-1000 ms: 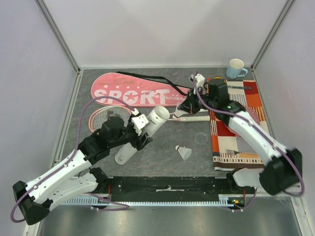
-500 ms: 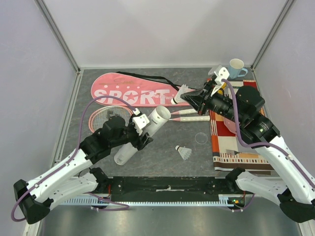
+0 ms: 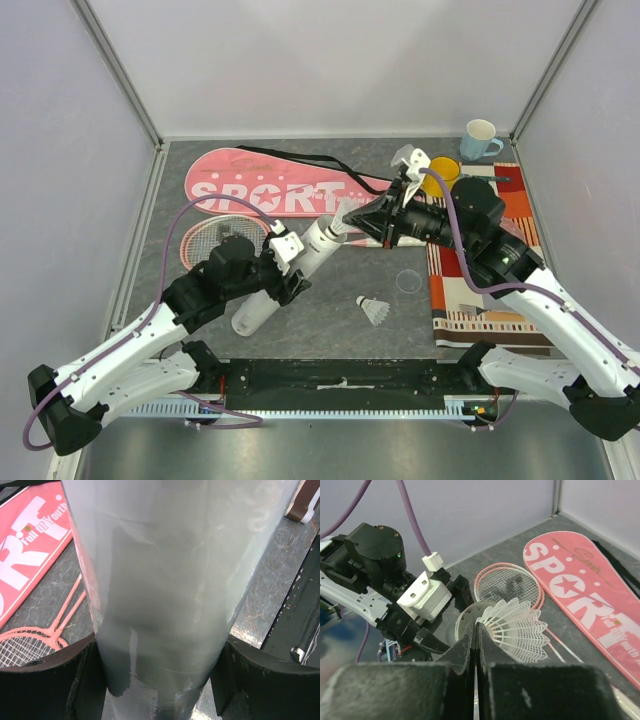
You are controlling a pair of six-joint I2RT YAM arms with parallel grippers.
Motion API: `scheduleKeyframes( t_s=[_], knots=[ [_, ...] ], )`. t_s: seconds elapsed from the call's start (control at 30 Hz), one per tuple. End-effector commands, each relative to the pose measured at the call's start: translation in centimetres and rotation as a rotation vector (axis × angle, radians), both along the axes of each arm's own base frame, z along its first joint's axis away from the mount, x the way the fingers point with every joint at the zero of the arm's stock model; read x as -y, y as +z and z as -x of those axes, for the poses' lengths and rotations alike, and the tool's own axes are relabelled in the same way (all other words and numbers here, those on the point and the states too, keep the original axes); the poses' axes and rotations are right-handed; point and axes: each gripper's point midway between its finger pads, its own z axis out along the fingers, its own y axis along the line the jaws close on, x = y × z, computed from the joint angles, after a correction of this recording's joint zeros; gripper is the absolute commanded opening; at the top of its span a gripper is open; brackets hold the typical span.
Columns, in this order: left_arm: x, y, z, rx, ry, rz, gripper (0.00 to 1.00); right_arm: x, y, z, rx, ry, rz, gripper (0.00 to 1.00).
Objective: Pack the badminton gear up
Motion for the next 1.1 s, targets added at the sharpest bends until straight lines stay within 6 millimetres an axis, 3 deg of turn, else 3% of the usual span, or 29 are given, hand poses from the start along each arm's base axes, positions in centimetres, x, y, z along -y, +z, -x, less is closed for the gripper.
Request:
scheduleKeyframes(
  t_s=[0.0,0.23,0.43,0.73,0.83,0.93,0.97,1.0,1.07],
  knots=[
    [0.6,1.7,-0.5,0.049,-0.007,0.041,0.17,-1.7,0.4,1.0,-0.006,0.056,-0.052,0.00],
    [0.6,1.7,-0.6,0.046,-0.005,0.040,0.17,-3.8,-1.1,1.1,-0.045,0.040,-0.038,0.00],
    [0.6,1.7,-0.5,0.047,-0.009,0.040,0.17,-4.5,-2.7,1.0,-0.100,0.039,-0.024,0.20],
    [0.6,1.8,-0.4,0.049,-0.013,0.045,0.17,-4.7,-2.2,1.1,-0.164,0.088,-0.053,0.48],
    [0.5,1.9,-0.4,0.052,-0.010,0.046,0.17,-3.2,-0.5,0.5,-0.125,0.024,-0.082,0.55],
    [0.4,2.0,-0.4,0.058,-0.003,0.048,0.17,0.9,1.0,-1.5,-0.068,-0.198,-0.084,0.63],
    [0.3,2.1,-0.4,0.061,-0.001,0.050,0.17,2.8,1.4,-1.2,-0.054,-0.264,-0.081,0.64],
    [0.3,2.2,-0.4,0.061,0.001,0.052,0.17,5.0,1.5,-2.4,-0.039,-0.395,-0.080,0.67],
    [0.3,2.2,-0.5,0.062,0.004,0.053,0.17,8.1,0.8,-2.0,-0.046,-0.504,-0.076,0.73]
  ],
)
